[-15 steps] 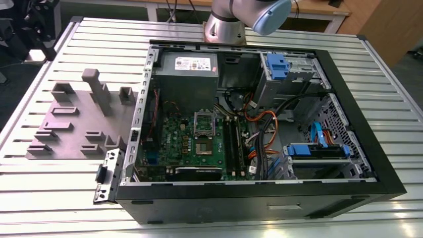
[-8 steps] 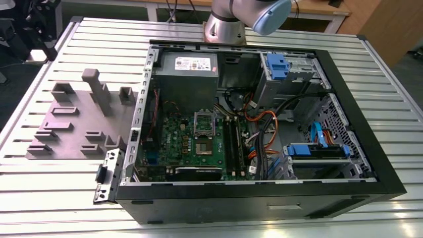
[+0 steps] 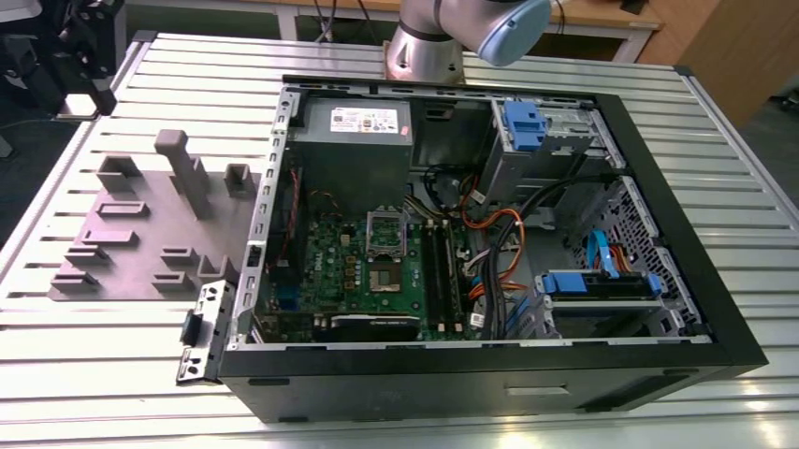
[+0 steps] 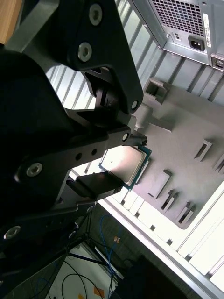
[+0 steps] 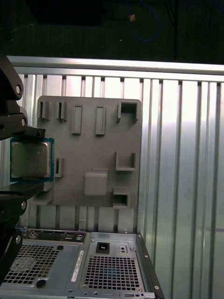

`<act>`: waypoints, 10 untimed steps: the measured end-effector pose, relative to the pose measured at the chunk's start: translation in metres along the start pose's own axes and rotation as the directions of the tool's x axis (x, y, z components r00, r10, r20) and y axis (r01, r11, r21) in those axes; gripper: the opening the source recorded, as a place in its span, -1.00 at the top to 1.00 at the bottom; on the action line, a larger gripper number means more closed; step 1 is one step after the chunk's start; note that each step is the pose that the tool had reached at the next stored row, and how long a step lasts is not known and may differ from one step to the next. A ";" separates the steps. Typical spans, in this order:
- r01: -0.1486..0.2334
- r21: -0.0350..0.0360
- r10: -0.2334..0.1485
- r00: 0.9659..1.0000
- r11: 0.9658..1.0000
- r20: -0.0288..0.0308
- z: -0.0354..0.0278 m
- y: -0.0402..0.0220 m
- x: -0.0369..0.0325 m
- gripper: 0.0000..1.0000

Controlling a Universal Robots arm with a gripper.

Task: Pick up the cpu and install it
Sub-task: 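Pick up the cpu and move it towards the insertion slot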

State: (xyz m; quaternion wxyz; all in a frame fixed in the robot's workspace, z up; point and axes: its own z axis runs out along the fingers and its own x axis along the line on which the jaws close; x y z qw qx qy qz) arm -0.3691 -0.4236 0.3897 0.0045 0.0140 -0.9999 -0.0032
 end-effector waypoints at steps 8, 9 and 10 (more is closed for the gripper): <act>0.000 0.000 0.000 1.000 1.000 0.000 0.0000 -0.0047 0.0001 0.06; 0.000 0.000 0.000 1.000 1.000 0.000 0.0000 -0.0065 0.0001 0.06; 0.000 0.000 0.000 1.000 1.000 0.000 -0.0001 -0.0082 0.0001 0.06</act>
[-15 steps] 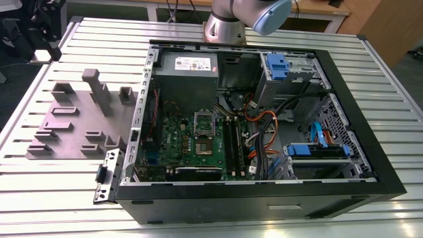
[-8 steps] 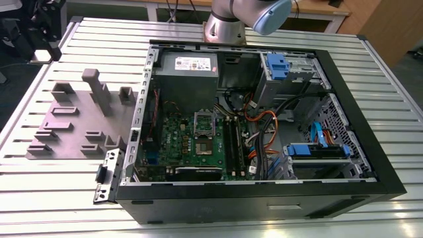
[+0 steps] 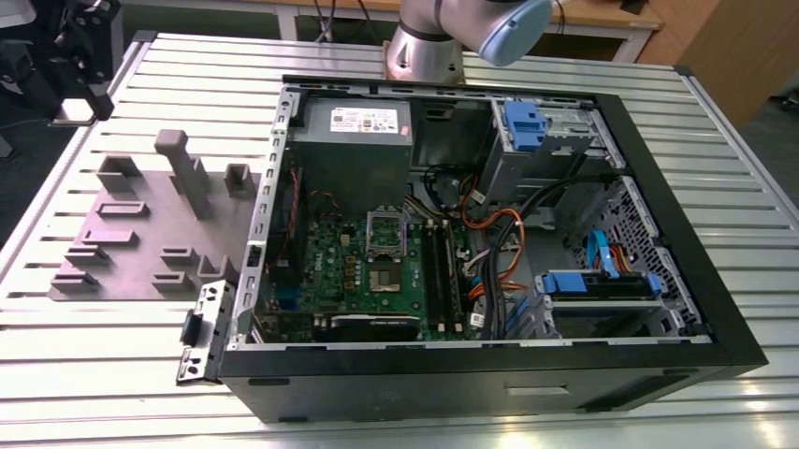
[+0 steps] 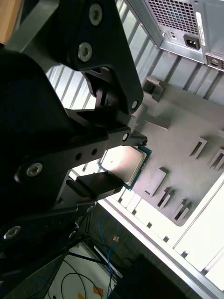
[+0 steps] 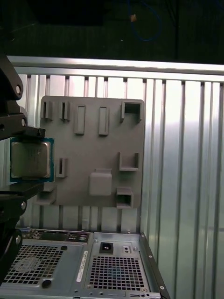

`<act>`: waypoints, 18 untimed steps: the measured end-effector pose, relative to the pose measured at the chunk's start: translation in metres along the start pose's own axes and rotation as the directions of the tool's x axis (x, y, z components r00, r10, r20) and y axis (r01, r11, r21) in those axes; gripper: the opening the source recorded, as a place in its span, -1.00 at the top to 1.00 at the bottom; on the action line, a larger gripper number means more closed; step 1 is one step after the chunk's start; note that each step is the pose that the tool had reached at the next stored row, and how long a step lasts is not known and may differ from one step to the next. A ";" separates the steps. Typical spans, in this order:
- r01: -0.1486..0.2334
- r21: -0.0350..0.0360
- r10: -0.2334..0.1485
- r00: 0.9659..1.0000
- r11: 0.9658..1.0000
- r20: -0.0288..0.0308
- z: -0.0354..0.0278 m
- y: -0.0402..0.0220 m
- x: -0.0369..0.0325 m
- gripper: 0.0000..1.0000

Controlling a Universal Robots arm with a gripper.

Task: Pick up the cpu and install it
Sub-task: 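Pick up the cpu and move it towards the insertion slot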

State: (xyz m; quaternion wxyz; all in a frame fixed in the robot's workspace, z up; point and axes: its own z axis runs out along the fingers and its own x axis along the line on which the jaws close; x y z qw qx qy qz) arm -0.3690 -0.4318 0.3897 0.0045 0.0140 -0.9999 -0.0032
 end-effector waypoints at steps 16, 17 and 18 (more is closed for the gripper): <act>0.000 0.000 0.000 1.000 1.000 -0.003 -0.0001 -0.0040 -0.0300 0.06; 0.000 0.000 0.000 1.000 1.000 -0.003 -0.0001 -0.0041 -0.0302 0.06; 0.000 0.000 0.000 1.000 1.000 -0.003 -0.0001 -0.0041 -0.0303 0.06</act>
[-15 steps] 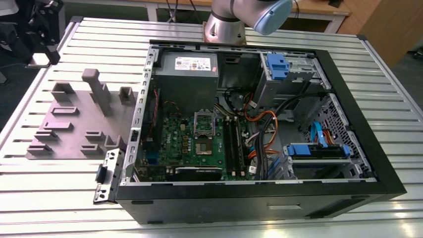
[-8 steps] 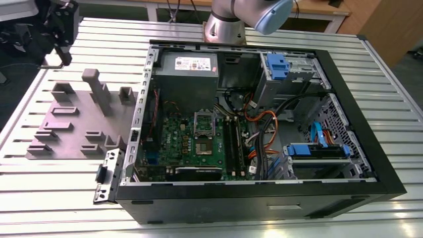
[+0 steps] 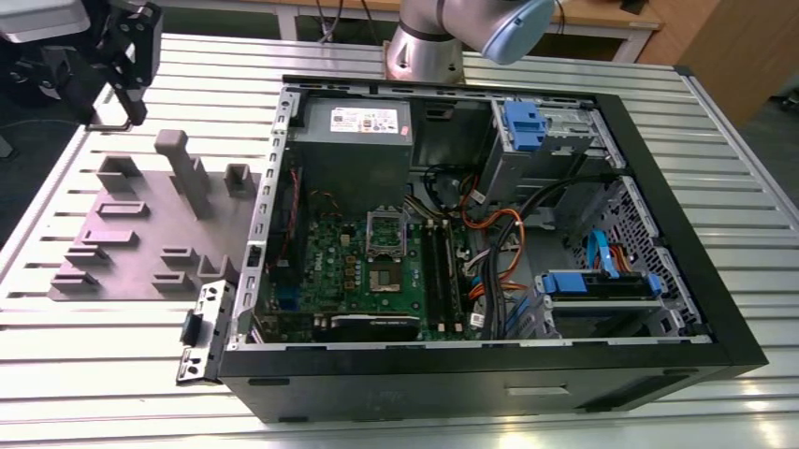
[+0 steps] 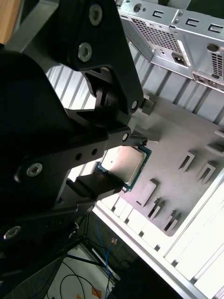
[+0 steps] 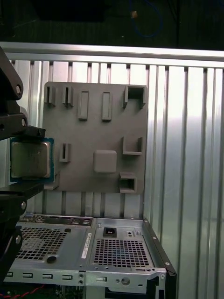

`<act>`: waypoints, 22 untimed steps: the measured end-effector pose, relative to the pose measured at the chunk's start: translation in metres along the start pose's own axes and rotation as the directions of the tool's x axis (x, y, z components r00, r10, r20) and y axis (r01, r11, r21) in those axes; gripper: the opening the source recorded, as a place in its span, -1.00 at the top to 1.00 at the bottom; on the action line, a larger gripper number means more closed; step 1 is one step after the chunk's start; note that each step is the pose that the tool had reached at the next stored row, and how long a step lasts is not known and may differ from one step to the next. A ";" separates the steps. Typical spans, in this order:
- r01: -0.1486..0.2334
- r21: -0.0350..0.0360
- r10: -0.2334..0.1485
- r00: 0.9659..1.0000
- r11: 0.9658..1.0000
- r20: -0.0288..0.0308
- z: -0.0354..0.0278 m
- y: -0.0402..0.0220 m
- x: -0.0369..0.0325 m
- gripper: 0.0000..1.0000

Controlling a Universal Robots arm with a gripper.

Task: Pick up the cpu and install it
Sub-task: 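Pick up the cpu and move it towards the insertion slot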

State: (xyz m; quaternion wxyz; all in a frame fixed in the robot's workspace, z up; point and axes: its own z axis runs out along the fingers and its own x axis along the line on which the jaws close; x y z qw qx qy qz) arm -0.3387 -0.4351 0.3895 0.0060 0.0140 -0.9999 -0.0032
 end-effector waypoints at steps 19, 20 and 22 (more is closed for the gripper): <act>0.000 0.000 0.000 1.000 1.000 0.000 -0.0001 -0.0002 -0.0075 0.06; 0.000 0.000 0.000 1.000 1.000 0.000 -0.0001 -0.0002 -0.0079 0.06; 0.000 0.000 0.000 1.000 1.000 0.000 -0.0001 -0.0003 -0.0086 0.06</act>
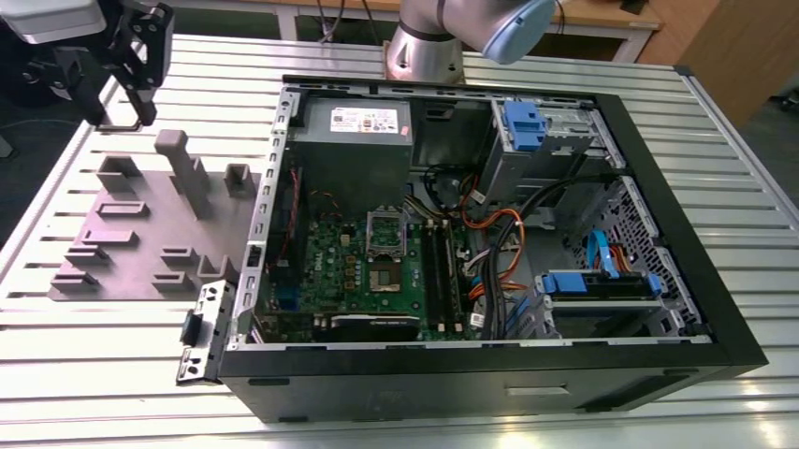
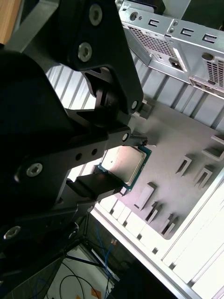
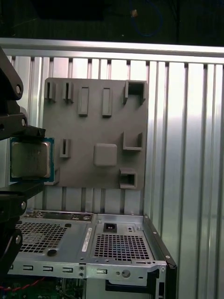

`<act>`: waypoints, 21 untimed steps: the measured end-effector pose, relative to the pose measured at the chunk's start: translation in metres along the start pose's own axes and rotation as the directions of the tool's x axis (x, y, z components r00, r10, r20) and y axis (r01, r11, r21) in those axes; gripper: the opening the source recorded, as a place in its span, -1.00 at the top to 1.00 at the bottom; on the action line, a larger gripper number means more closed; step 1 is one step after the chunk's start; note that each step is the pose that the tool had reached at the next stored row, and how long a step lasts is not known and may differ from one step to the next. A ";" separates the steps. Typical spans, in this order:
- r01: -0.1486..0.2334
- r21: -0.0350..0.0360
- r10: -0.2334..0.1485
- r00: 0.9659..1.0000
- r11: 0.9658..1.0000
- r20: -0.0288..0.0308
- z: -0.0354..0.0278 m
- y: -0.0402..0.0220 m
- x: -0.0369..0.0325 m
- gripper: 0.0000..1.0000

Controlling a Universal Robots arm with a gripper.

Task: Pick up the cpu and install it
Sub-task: 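Pick up the cpu and move it towards the insertion slot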

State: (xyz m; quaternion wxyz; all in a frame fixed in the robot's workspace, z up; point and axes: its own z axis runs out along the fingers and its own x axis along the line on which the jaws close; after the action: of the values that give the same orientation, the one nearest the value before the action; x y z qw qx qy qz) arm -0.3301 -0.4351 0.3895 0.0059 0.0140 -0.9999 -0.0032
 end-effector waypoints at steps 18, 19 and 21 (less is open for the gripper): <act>0.000 0.000 0.000 1.000 1.000 0.000 -0.0001 -0.0002 -0.0077 0.06; 0.000 0.000 0.000 1.000 1.000 0.000 -0.0001 -0.0002 -0.0084 0.06; 0.000 0.000 0.000 1.000 1.000 0.000 -0.0001 -0.0003 -0.0100 0.06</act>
State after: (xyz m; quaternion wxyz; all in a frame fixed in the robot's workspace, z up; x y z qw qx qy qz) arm -0.3200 -0.4351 0.3895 0.0059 0.0140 -0.9999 -0.0032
